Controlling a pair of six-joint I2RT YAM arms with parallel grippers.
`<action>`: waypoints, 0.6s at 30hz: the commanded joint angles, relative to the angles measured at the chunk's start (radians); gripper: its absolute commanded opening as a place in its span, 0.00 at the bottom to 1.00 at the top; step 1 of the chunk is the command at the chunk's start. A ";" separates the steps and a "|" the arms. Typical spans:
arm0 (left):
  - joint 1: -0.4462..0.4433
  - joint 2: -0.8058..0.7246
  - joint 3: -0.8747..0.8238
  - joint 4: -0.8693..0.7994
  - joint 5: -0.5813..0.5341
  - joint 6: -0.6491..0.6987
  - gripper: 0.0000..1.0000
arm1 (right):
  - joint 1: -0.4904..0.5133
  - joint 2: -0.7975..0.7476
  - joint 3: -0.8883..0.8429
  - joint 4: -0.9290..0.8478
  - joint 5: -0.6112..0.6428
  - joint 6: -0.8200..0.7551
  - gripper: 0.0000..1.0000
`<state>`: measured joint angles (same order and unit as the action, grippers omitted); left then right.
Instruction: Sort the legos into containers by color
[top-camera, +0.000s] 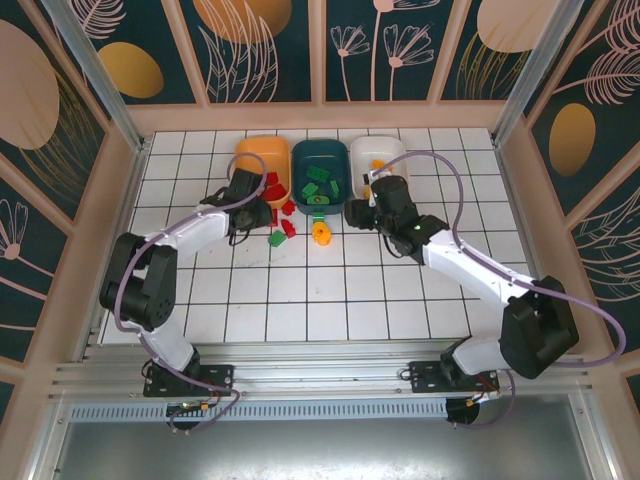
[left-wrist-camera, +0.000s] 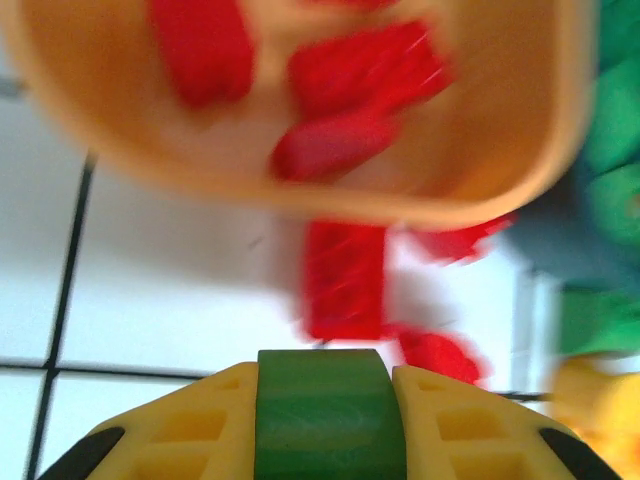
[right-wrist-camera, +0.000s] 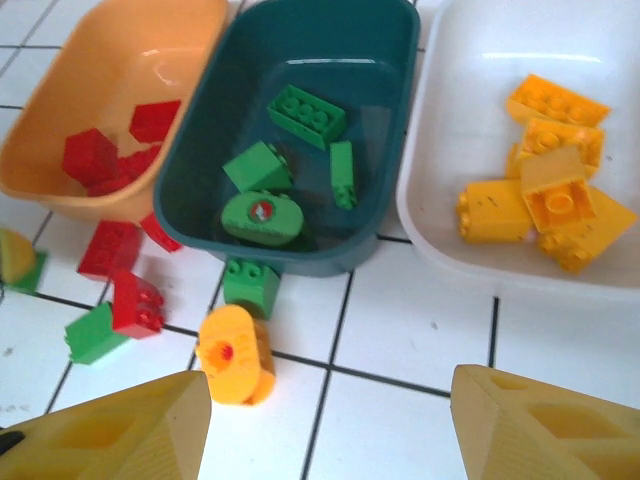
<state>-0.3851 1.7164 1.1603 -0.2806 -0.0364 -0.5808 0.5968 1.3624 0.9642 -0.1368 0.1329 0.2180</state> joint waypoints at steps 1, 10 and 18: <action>-0.025 0.014 0.122 0.037 0.079 -0.009 0.22 | -0.029 -0.051 -0.059 0.018 0.021 0.035 0.66; -0.084 0.378 0.547 0.026 0.193 0.018 0.25 | -0.044 -0.133 -0.129 0.004 -0.016 0.092 0.66; -0.091 0.534 0.719 -0.021 0.185 0.032 0.39 | -0.045 -0.160 -0.128 -0.035 0.022 0.052 0.68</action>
<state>-0.4789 2.2498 1.8130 -0.2691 0.1349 -0.5728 0.5552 1.2324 0.8455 -0.1524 0.1341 0.2714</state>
